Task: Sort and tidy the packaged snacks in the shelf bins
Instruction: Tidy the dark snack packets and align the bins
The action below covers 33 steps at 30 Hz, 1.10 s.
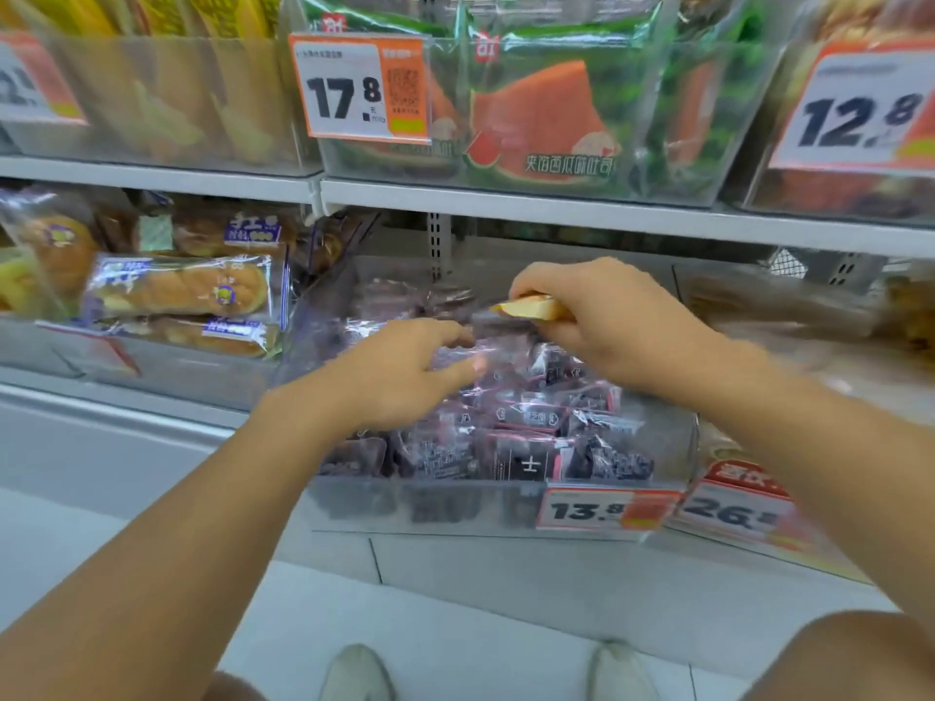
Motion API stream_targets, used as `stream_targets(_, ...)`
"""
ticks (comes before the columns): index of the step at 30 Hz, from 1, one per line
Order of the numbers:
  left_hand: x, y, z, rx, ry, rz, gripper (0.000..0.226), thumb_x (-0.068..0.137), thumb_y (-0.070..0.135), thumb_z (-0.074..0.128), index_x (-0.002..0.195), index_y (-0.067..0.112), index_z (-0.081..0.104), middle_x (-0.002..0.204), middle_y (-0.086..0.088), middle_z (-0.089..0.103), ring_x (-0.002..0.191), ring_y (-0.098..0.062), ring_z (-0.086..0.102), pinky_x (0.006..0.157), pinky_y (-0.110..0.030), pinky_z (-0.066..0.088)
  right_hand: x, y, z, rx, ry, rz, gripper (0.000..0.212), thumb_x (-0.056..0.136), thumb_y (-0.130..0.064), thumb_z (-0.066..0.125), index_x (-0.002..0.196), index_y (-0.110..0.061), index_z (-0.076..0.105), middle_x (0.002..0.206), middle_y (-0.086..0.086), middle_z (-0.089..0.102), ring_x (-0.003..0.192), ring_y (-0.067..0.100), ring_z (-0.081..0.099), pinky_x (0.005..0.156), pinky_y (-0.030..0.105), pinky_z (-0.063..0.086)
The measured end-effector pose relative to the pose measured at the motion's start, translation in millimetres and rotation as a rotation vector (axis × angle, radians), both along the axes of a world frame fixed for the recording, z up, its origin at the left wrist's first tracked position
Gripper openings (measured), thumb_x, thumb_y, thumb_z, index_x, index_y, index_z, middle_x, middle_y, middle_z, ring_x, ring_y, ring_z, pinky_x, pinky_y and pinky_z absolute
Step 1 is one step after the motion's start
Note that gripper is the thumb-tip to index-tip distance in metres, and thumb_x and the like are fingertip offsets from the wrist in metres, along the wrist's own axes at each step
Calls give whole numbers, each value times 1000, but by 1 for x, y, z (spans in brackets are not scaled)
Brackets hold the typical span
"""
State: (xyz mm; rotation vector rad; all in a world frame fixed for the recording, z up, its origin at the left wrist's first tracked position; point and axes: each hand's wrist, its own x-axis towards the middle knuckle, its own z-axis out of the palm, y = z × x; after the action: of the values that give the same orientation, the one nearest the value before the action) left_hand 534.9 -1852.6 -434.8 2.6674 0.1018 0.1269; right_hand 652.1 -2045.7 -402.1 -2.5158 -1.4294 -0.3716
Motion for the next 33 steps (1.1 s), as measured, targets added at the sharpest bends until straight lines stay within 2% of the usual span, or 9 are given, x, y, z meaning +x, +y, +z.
stream_targets(5, -13, -51, 7, -380, -55, 62, 104, 60, 82, 61, 147, 27, 40, 146, 15, 42, 129, -8, 46, 100, -30, 42, -51, -53, -9, 891, 746, 57, 16, 98, -9, 60, 108, -19, 67, 91, -9, 73, 85, 14, 72, 68, 35, 61)
stream_targets(7, -7, -70, 9, -491, -180, 59, 74, 75, 67, 65, 135, 26, 52, 134, 13, 57, 117, -3, 57, 96, -28, 50, -61, -69, -8, 1135, 1149, -13, 17, 102, -15, 54, 115, -14, 65, 101, -1, 76, 92, 20, 74, 69, 39, 63)
stream_targets(10, 4, -109, 18, -849, -292, 3, 18, 96, 30, 62, 104, 16, 69, 90, 0, 70, 73, -7, 63, 63, -17, 52, -63, -98, -12, 1103, 1417, -119, 29, 101, -28, 52, 123, -11, 62, 113, 11, 74, 98, 30, 73, 73, 46, 63)
stream_targets(15, 37, -160, 40, -701, -238, -178, 17, 97, 23, 62, 89, 10, 71, 65, -7, 64, 49, -18, 53, 44, -26, 45, -50, -188, 13, 741, 1172, -200, 16, 81, -28, 73, 91, -15, 75, 81, 3, 76, 69, 16, 72, 58, 29, 57)
stream_targets(18, 61, -205, 67, -606, -177, -323, 11, 95, 19, 64, 92, 13, 72, 64, -4, 66, 44, -20, 51, 34, -25, 42, -43, -240, 21, 660, 1183, -160, 12, 78, -27, 77, 75, -17, 72, 58, 3, 58, 45, 16, 47, 46, 22, 27)
stream_targets(20, 81, -239, 70, -669, -212, -257, 10, 91, 22, 71, 92, 12, 72, 69, -6, 68, 42, -13, 53, 35, -22, 43, -38, -267, 20, 697, 1158, -235, 13, 81, -26, 74, 73, -17, 68, 54, 5, 55, 38, 13, 40, 37, 20, 21)
stream_targets(24, 103, -296, 40, -975, -46, -148, 47, 81, 26, 80, 120, 6, 62, 90, -6, 74, 60, -11, 70, 49, -21, 55, -31, -315, 16, 1065, 1182, -488, 11, 94, -14, 62, 92, -6, 68, 66, 3, 64, 45, 8, 58, 37, 14, 44)
stream_targets(29, 121, -335, 27, -558, -109, -337, 65, 72, 53, 80, 125, 23, 59, 92, 8, 74, 69, -3, 65, 58, -16, 45, -21, -340, 3, 1266, 1241, -592, 19, 101, -7, 52, 107, 7, 63, 87, 14, 74, 67, 19, 73, 49, 20, 55)
stream_targets(33, 131, -346, 27, -520, -90, -459, 76, 59, 55, 83, 125, 27, 58, 99, 14, 69, 69, 3, 55, 69, -18, 43, -9, -360, 7, 1108, 1083, -626, 13, 98, -14, 60, 103, -3, 63, 72, 3, 66, 52, 10, 58, 33, 15, 31)
